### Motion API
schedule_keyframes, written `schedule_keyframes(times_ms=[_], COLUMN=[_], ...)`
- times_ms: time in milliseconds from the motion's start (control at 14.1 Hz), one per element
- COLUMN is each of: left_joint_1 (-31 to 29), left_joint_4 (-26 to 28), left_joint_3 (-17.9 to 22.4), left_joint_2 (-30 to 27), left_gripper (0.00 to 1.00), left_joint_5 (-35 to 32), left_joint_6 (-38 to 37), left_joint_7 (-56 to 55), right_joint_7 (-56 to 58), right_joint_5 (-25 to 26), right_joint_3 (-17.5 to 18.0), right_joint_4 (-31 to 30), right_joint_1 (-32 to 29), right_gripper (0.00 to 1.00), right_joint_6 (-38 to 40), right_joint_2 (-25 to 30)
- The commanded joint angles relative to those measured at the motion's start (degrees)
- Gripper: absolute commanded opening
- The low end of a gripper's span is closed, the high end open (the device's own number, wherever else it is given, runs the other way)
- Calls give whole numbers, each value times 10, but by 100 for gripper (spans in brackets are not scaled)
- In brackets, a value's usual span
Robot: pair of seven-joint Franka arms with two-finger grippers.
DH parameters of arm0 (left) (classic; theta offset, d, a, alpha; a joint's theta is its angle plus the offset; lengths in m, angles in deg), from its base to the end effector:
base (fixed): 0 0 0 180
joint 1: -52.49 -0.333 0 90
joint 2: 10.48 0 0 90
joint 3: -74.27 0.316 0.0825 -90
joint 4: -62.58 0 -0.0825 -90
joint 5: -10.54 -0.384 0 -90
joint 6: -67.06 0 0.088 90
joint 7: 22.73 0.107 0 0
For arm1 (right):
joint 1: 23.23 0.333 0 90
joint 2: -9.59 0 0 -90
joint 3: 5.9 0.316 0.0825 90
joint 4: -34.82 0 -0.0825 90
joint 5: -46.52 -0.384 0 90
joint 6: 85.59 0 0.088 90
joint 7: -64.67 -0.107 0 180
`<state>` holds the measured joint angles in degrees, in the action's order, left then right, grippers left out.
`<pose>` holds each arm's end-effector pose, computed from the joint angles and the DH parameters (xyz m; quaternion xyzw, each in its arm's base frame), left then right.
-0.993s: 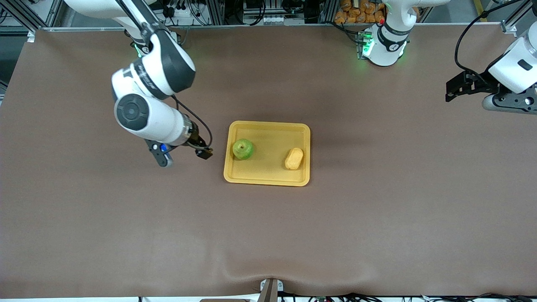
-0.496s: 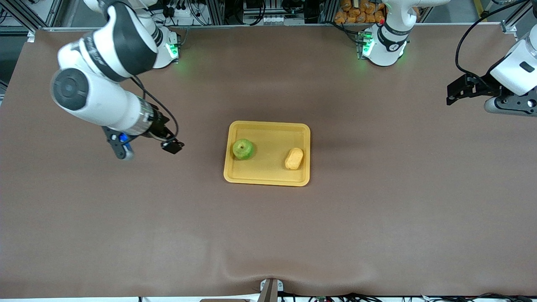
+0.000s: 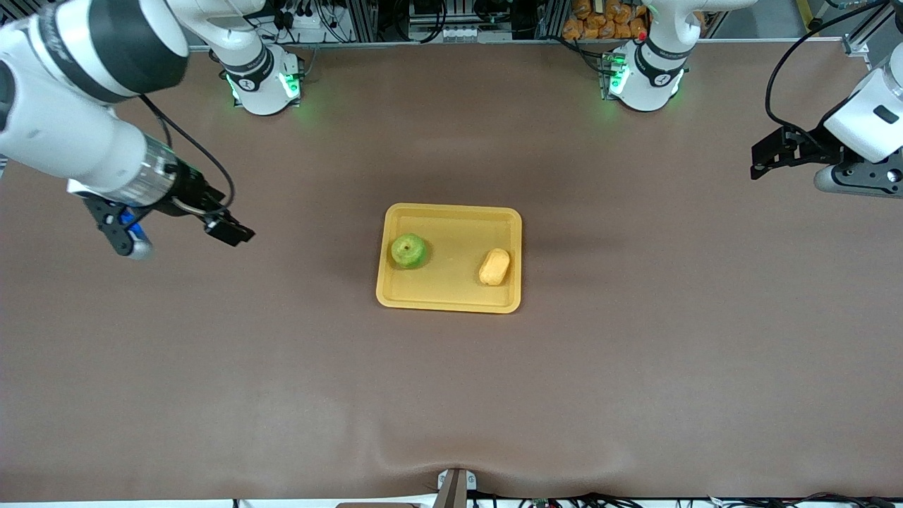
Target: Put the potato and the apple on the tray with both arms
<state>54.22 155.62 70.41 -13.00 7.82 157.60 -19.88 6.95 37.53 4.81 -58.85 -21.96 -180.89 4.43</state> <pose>0.5392 -0.0485 0.6244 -0.9970 0.0738 -0.0007 0.0252 0.5687 0.1322 0.5530 -0.9137 0.3959 0.0738 0.0535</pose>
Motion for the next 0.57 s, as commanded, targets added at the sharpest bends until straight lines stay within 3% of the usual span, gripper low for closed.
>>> schedule_keyframes(times_ms=[0, 284, 496], left_joint_1=[-3, -3, -8], left_joint_4=[-9, -9, -9], left_joint_3=[-4, -4, 0], left_joint_2=[5, 7, 5], left_gripper=[100, 100, 100], left_joint_5=[-3, 6, 8], left_joint_6=[1, 1, 0], left_joint_7=[15, 21, 19], right_joint_7=[62, 223, 262], right_joint_5=[3, 6, 26], right_joint_3=[10, 8, -15], right_joint_4=[-25, -7, 33], right_joint_1=[-37, -92, -92], right_gripper=[100, 100, 100], right_joint_6=[0, 49, 95], right_joint_2=[43, 77, 77])
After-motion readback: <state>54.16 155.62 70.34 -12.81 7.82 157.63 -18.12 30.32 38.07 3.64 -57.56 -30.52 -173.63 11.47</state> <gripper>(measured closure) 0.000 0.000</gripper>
